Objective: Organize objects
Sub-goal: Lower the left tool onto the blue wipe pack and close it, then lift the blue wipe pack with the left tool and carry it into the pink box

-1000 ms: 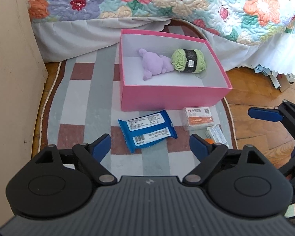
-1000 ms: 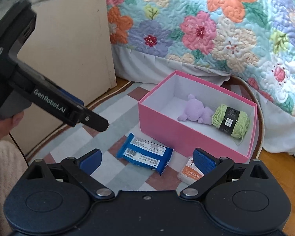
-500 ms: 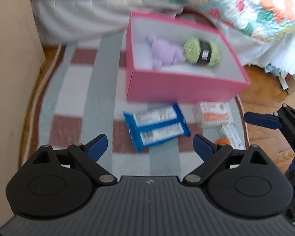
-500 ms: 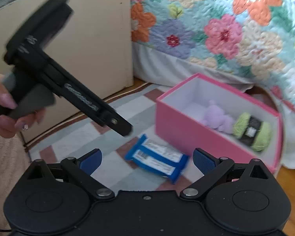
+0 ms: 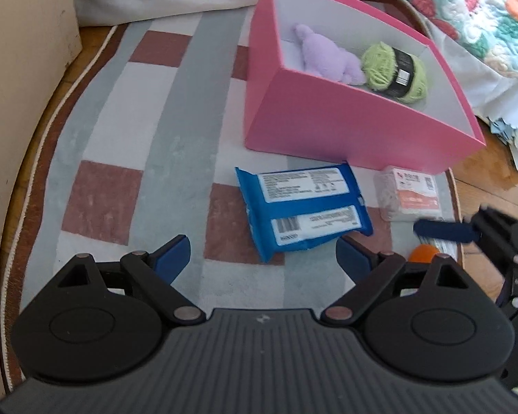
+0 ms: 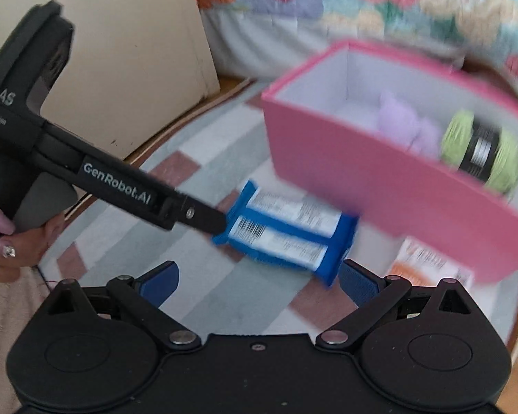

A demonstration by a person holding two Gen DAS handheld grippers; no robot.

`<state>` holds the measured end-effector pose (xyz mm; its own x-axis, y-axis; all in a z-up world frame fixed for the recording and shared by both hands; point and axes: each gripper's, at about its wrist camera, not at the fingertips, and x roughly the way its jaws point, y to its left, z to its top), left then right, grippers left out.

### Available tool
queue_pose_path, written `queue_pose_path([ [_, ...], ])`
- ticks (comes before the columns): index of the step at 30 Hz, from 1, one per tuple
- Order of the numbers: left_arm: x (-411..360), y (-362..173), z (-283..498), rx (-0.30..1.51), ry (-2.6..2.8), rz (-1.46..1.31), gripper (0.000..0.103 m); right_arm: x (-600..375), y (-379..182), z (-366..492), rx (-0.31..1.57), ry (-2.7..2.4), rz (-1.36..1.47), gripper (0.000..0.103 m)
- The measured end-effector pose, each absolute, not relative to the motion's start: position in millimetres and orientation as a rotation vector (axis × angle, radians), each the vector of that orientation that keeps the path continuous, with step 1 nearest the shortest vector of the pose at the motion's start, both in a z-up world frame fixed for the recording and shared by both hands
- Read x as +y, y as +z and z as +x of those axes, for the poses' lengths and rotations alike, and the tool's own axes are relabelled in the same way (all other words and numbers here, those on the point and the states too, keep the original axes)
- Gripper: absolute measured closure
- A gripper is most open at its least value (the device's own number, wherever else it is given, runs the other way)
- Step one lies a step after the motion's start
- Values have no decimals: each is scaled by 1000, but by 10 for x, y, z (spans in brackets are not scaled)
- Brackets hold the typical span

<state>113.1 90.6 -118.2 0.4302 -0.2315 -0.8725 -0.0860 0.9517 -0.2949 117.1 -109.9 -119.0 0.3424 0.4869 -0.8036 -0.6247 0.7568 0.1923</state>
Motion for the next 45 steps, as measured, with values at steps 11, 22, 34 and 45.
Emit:
queue_pose_path([
  [11,972,-1379,1265,1102,-54,-344,12,-1170,-1384,1330,962,659,-50,3],
  [22,908,-1492,1415,1125,-31,-385,44,-1175,-1611,1505,944,595,22,16],
  [34,914,-1600,1452,1122,-60,-496,78,-1366,-1821,1702,1025,514,206,57],
  [45,703,-1546,1403,1079,-53,-378,83,-1232,-1742,1595,987,530,67,63],
])
